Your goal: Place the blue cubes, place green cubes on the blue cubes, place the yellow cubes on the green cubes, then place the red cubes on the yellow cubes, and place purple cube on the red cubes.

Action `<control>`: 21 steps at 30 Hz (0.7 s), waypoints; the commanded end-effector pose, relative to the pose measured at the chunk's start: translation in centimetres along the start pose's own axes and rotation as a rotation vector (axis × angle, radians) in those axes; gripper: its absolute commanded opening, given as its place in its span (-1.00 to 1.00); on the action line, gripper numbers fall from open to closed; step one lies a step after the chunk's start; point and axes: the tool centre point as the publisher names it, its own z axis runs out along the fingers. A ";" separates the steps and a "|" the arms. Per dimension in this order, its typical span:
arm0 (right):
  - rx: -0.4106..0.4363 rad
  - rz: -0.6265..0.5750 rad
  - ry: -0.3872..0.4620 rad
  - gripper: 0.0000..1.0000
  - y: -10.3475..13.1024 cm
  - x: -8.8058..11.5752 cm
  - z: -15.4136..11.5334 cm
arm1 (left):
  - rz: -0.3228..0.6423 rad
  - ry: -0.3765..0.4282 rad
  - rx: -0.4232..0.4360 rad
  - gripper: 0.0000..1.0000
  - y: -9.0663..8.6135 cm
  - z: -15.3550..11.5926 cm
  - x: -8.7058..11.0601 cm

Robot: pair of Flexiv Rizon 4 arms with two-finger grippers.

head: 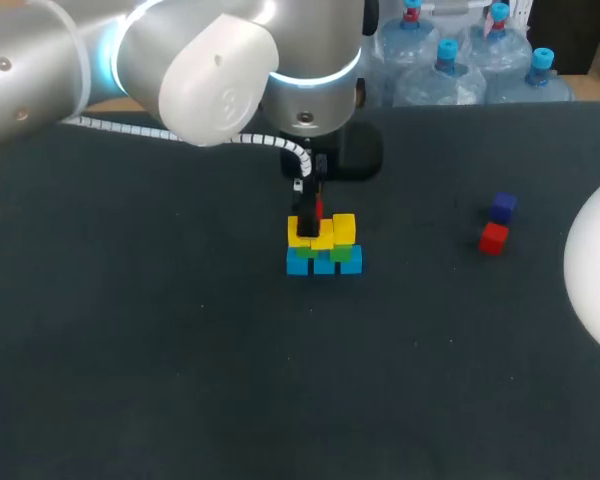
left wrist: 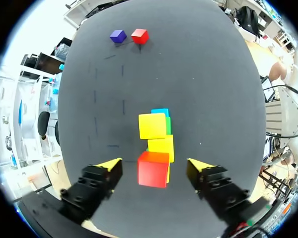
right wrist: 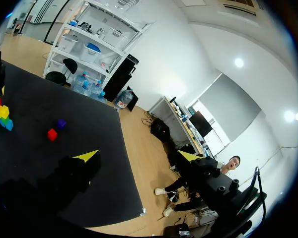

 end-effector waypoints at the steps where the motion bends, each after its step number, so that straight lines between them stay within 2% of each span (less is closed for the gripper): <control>1: -0.001 0.001 -0.002 1.00 0.0 0.0 0.1 | -0.010 0.003 -0.026 1.00 0.6 -0.5 0.0; 5: -0.001 0.001 -0.002 1.00 0.0 0.0 0.1 | -0.032 -0.006 -0.060 1.00 1.2 -1.7 0.7; 14: -0.001 0.001 -0.002 1.00 0.0 0.0 0.1 | -0.090 -0.037 -0.039 1.00 0.9 -5.8 3.0; 17: -0.001 0.001 -0.002 1.00 0.0 0.0 0.1 | -0.124 -0.056 -0.036 1.00 0.9 -7.7 4.5; 21: -0.001 0.001 -0.002 1.00 0.0 0.0 0.1 | -0.189 -0.123 -0.093 1.00 1.1 -10.5 7.7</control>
